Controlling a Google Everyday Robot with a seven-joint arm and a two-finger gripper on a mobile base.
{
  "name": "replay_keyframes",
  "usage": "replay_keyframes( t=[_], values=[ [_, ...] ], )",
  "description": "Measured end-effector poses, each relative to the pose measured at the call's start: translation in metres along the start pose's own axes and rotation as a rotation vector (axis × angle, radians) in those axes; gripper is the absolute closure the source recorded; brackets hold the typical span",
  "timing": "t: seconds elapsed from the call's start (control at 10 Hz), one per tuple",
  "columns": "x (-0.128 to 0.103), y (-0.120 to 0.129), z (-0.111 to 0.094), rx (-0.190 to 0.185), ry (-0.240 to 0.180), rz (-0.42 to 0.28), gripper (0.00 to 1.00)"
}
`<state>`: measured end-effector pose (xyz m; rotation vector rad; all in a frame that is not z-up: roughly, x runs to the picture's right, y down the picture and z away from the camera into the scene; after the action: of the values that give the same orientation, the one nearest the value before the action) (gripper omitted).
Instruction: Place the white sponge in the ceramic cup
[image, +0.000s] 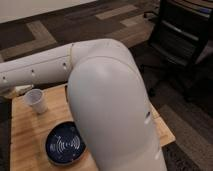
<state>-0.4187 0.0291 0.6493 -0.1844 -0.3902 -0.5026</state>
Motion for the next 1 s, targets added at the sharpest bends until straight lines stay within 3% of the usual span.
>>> replay_keyframes(
  t=[0.6, 1.0],
  values=[
    [0.015, -0.001, 0.037, -0.014, -0.085, 0.005, 1.00],
    [0.019, 0.014, 0.045, -0.050, -0.103, 0.028, 1.00]
  ],
)
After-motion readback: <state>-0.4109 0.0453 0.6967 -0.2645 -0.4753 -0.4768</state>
